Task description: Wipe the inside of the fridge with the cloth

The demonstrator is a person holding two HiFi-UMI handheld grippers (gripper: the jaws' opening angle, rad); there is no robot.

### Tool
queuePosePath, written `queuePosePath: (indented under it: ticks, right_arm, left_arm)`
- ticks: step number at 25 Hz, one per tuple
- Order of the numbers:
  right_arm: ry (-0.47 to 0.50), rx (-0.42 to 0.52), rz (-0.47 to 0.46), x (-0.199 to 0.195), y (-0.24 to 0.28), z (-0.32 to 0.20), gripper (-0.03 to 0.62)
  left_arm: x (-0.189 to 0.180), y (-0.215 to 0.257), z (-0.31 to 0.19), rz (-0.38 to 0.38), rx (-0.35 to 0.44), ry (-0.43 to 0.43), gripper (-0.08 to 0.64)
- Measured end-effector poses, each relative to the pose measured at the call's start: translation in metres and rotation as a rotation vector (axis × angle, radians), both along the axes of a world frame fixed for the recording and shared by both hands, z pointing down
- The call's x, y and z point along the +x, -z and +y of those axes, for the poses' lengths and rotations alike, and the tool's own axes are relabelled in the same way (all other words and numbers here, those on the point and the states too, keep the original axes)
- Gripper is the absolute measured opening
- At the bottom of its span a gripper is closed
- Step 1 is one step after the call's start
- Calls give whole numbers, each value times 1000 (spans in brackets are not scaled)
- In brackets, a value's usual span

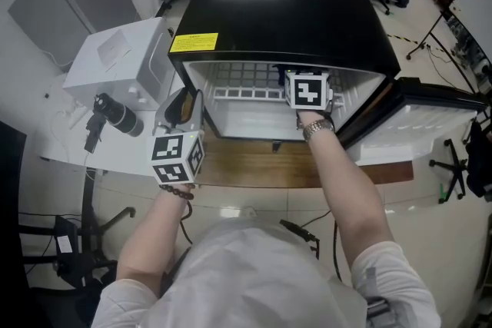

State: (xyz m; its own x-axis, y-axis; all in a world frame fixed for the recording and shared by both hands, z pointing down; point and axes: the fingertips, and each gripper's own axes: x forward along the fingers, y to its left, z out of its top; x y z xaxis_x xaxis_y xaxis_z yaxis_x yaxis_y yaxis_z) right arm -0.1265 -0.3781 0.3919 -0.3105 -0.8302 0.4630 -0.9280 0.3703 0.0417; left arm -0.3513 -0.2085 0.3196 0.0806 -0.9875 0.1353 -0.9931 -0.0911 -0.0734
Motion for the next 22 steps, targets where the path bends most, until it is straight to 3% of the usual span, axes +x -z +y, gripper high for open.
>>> queuePosePath:
  ticks: [22]
  right_arm:
    - [-158, -7, 32, 65, -2, -4, 94]
  left_arm:
    - [-3, -2, -1, 17, 0, 5, 109]
